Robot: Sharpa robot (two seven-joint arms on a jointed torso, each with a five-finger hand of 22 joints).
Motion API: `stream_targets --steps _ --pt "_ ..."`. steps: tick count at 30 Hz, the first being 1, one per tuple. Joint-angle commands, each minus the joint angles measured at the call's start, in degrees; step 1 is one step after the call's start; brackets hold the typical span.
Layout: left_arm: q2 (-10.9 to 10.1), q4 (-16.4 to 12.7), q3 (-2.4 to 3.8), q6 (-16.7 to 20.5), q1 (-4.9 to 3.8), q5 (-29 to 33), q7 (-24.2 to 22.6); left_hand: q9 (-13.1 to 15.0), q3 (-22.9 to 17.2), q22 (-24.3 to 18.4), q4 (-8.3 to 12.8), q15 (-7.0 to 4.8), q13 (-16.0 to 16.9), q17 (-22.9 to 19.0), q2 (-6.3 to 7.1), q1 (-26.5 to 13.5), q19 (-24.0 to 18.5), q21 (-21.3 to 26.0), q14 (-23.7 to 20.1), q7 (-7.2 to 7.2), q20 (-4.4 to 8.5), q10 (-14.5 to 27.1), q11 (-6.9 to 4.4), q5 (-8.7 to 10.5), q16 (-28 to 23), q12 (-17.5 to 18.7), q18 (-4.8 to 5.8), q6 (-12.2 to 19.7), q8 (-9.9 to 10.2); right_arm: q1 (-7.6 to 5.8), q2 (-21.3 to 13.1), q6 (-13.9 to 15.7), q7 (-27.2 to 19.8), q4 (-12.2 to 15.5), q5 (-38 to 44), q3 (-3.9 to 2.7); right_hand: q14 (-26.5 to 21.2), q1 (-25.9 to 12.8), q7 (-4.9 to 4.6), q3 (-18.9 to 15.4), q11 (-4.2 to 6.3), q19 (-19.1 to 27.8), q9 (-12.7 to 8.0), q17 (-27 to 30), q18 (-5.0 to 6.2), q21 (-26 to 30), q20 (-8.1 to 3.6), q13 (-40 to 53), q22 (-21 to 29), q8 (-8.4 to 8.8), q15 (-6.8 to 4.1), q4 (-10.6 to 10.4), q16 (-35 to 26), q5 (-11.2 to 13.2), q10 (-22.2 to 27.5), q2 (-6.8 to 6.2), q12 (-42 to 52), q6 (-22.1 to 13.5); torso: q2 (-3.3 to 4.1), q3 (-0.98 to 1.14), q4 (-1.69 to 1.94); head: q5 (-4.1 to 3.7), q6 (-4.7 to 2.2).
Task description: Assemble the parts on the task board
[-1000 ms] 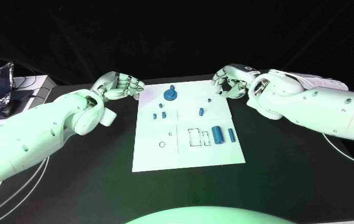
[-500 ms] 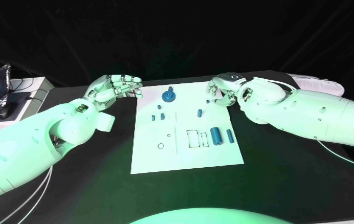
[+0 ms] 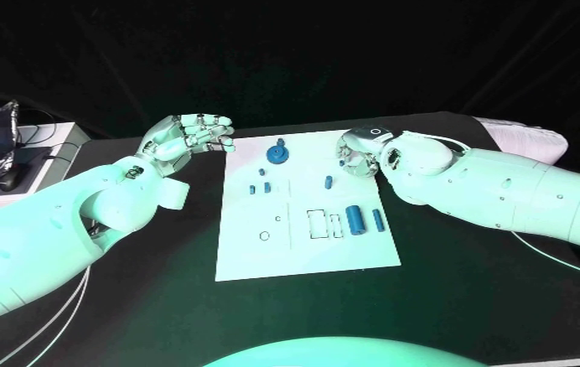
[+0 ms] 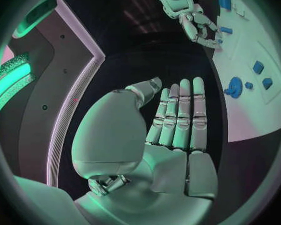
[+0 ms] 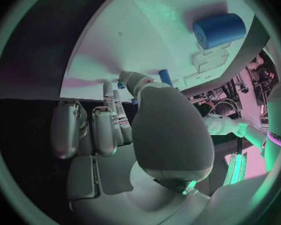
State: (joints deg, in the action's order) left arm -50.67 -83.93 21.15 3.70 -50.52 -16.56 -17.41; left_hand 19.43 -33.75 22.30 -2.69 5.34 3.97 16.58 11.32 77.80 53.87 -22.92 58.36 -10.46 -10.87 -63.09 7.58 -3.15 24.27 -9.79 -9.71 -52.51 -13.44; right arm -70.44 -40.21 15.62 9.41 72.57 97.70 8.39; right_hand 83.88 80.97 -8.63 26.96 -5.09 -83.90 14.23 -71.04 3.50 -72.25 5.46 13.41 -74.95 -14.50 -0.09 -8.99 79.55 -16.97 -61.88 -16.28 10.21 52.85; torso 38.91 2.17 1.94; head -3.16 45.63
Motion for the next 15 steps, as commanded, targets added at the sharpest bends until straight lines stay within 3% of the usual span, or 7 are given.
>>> stream_targets --steps 1,12,14,15 --pt "0.0 -0.2 0.09 -0.5 0.04 0.9 -1.4 -0.1 0.3 -0.1 0.0 -0.15 0.0 0.1 0.12 0.1 0.4 0.2 0.4 -0.41 0.15 -0.2 0.3 0.19 -0.3 0.3 -0.62 0.1 -0.1 0.29 0.4 -1.9 0.0 -0.3 1.0 0.02 2.2 -0.4 -0.03 0.4 -0.03 -0.3 0.1 0.1 0.52 0.2 0.45 -0.2 -1.4 -0.06 0.46 0.2 -0.3 0.2 -0.3 0.11 -0.3 0.7 0.02 0.06 -0.09 0.32 0.17" --pt "0.1 -0.2 0.15 -0.5 0.05 1.0 -1.4 -0.1 0.5 -0.4 -0.1 -0.09 0.0 0.3 0.11 0.1 0.6 0.6 0.6 -0.49 0.09 -0.2 0.37 0.19 -0.6 0.5 -0.62 0.0 -0.2 0.59 1.4 -1.7 -0.6 -0.5 0.4 0.03 2.2 -0.6 0.23 2.4 0.2 -0.5 0.4 0.3 0.45 -0.2 0.38 -1.7 -1.7 -0.49 0.26 0.2 -0.4 0.0 -1.9 1.06 -1.0 2.6 -0.04 0.06 -0.12 0.48 0.38" --pt "0.1 -0.2 0.16 -0.4 0.05 1.0 -1.3 -0.1 0.5 -0.4 -0.1 -0.09 0.0 0.3 0.11 0.1 0.6 0.6 0.6 -0.49 0.09 -0.2 0.37 0.19 -0.6 0.5 -0.62 0.0 -0.2 0.6 1.5 -1.8 -0.7 -0.4 0.2 0.03 2.2 -0.5 0.36 4.3 0.33 -0.6 0.5 0.5 0.45 -0.1 0.24 -2.7 -1.7 -0.39 0.14 0.4 -0.4 3.7 -2.7 1.31 -1.7 3.0 -0.06 0.06 -0.1 0.5 0.42" --pt "0.1 -0.2 0.16 -0.4 0.05 1.0 -1.3 -0.1 0.6 -0.4 -0.1 -0.09 0.0 0.4 0.12 0.1 0.6 0.7 0.6 -0.52 0.08 -0.1 0.38 0.19 -0.7 0.6 -0.62 0.0 -0.2 0.6 1.6 -1.9 -0.7 -0.4 0.2 0.03 2.2 -0.5 0.44 4.9 0.38 -0.6 0.6 0.4 0.44 -0.2 0.22 -2.9 -1.8 -0.5 0.09 0.4 -0.4 3.8 -2.9 1.6 -1.8 3.4 -0.08 0.04 -0.11 0.56 0.44"
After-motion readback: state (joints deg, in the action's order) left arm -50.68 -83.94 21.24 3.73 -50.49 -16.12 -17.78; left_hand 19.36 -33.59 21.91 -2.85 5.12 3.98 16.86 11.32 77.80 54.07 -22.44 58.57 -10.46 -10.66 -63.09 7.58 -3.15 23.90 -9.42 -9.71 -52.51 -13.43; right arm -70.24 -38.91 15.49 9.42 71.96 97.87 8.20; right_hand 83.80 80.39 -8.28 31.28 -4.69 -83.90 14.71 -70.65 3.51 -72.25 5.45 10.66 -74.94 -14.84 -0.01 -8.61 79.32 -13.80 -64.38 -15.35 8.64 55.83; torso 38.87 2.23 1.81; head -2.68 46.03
